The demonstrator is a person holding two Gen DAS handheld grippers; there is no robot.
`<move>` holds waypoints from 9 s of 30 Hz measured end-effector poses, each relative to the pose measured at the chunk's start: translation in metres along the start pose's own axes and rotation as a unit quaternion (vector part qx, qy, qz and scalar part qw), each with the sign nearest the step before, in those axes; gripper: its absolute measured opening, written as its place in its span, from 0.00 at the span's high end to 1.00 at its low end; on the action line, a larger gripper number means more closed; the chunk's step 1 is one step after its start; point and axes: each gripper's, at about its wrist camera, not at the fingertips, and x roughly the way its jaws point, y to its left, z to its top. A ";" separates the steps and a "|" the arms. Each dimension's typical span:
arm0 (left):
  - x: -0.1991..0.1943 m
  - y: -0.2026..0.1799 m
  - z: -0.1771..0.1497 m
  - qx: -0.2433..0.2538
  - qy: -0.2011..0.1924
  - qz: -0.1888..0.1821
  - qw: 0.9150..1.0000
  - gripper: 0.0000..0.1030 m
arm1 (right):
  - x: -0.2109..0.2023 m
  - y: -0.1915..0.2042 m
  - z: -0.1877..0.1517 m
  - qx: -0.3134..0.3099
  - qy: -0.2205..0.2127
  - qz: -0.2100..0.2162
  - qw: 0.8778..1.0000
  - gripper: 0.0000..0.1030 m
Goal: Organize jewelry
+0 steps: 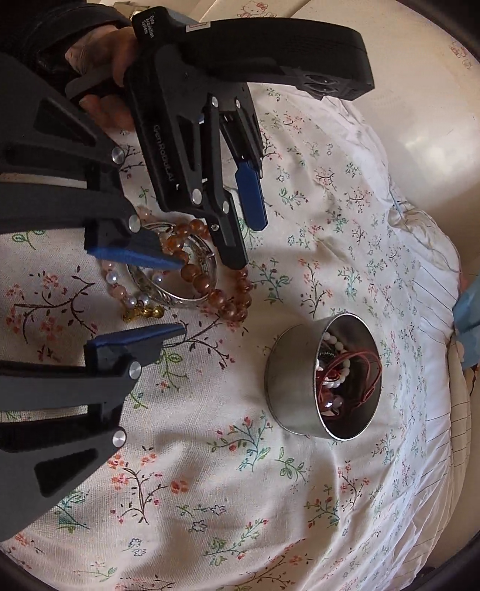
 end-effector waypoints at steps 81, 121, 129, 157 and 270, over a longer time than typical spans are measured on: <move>0.007 -0.028 -0.005 0.071 -0.001 0.013 0.997 0.90 | -0.014 -0.042 0.007 0.038 -0.034 -0.150 0.987 0.96; -0.079 -0.025 0.013 0.015 -0.172 -0.124 0.977 0.90 | -0.077 -0.091 0.006 0.205 -0.183 0.056 0.960 0.95; -0.084 -0.035 0.037 0.016 -0.192 -0.137 0.972 0.90 | -0.087 -0.103 0.018 0.228 -0.225 0.073 0.945 0.95; -0.035 -0.034 0.100 -0.023 -0.175 -0.155 0.972 0.90 | -0.068 -0.112 0.052 0.218 -0.223 0.044 0.949 0.95; 0.000 -0.011 -0.010 0.031 0.011 0.121 0.992 0.37 | -0.034 -0.033 -0.007 0.014 -0.052 -0.230 0.972 0.23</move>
